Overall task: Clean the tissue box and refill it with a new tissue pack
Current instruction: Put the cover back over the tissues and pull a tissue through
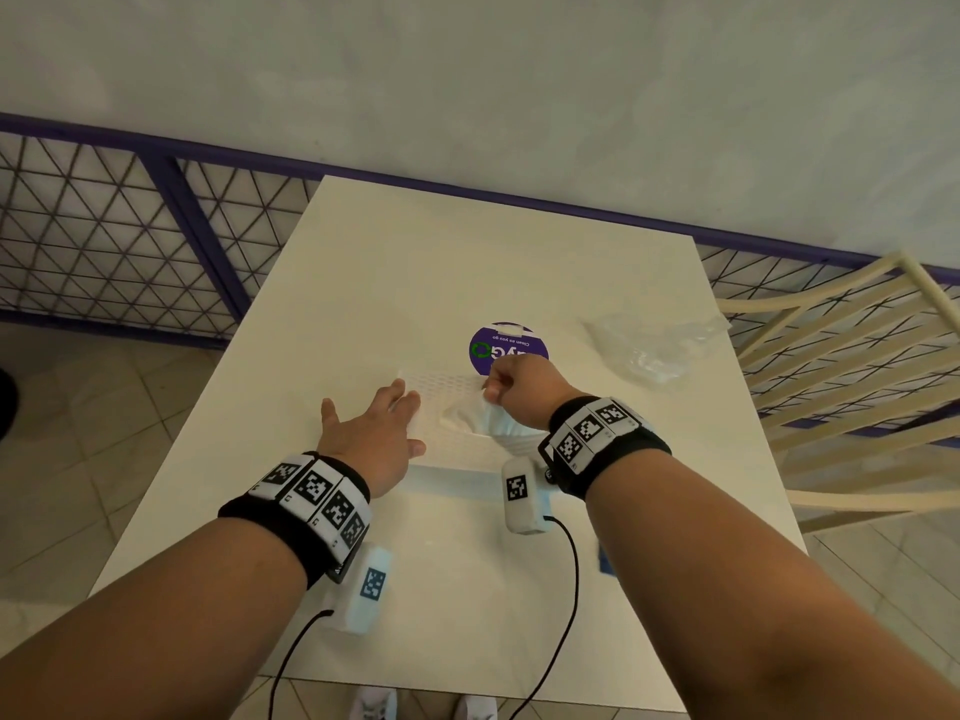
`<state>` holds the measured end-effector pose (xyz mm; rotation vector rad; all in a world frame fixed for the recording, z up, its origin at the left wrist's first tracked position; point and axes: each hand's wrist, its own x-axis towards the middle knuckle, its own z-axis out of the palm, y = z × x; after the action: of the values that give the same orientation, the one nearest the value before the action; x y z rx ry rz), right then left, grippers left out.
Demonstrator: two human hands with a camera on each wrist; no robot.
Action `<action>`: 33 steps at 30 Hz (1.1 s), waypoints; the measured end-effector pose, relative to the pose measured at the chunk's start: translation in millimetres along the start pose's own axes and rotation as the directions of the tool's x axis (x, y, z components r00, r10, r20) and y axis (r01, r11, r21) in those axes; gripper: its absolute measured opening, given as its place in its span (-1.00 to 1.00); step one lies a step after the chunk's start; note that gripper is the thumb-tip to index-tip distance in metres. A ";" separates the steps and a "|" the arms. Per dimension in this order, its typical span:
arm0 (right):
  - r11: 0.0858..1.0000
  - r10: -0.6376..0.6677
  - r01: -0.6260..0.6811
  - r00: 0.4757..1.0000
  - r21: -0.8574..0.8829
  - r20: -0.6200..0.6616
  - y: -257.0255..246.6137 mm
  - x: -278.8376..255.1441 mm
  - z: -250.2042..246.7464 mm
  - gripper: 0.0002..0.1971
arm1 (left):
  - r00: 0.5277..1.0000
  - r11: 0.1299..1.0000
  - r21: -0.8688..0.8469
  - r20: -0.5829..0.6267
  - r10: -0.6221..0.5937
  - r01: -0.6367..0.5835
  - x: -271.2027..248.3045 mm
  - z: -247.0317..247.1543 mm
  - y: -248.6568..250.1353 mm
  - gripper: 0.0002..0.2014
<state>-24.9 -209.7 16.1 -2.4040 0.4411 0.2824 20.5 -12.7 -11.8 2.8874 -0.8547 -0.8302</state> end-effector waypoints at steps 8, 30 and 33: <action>0.981 -0.002 0.017 0.997 0.193 -0.077 12.6 -4.1 3.2 -0.74 | 1.000 0.999 -0.032 -0.004 0.008 -0.008 1.6 2.7 -2.1 -0.41; 0.944 0.186 -0.230 0.963 -0.235 -0.195 66.5 -99.6 31.5 -0.65 | 0.792 0.931 0.085 -0.502 0.348 -0.355 -25.9 50.1 -24.2 -0.60; 0.936 0.165 -0.211 0.970 -0.283 -0.177 72.3 -95.1 30.9 -0.72 | 0.805 0.941 0.049 -0.505 0.313 -0.335 -22.1 46.9 -21.5 -0.60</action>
<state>-142.8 -218.9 -19.3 -2.6960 0.7484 0.2681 -7.6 22.9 -44.8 2.5939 -1.1799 -0.0421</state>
